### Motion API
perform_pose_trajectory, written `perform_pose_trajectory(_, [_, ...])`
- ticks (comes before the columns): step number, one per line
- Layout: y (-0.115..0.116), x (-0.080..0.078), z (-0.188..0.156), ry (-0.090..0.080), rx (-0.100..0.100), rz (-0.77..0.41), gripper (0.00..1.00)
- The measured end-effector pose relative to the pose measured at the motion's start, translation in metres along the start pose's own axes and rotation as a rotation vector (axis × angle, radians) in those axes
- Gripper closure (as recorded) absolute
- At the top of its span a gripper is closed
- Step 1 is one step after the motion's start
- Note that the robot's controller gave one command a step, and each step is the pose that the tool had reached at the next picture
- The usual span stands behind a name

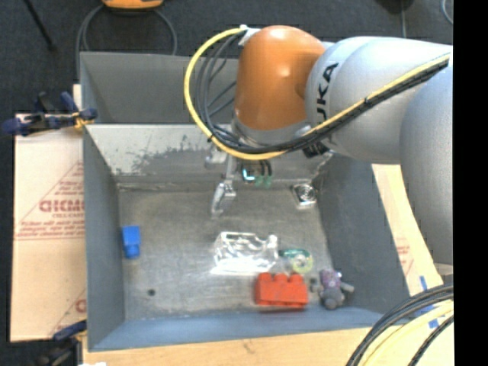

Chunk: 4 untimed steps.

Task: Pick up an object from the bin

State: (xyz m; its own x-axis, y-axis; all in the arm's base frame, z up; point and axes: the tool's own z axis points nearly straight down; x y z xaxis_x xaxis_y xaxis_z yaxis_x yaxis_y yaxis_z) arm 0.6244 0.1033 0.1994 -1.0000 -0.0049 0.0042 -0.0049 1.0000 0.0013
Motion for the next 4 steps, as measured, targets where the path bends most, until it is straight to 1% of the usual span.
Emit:
perform_pose_trajectory(1, [-0.040,0.010,0.062,-0.017,-0.002,0.102,0.00])
perform_pose_trajectory(2, [-0.100,0.043,0.070,-0.015,0.007,-0.123,0.00])
perform_pose_trajectory(3, [-0.084,0.059,0.083,-0.006,0.002,-0.123,0.00])
perform_pose_trajectory(4, [-0.101,0.050,0.117,-0.003,0.001,-0.073,0.00])
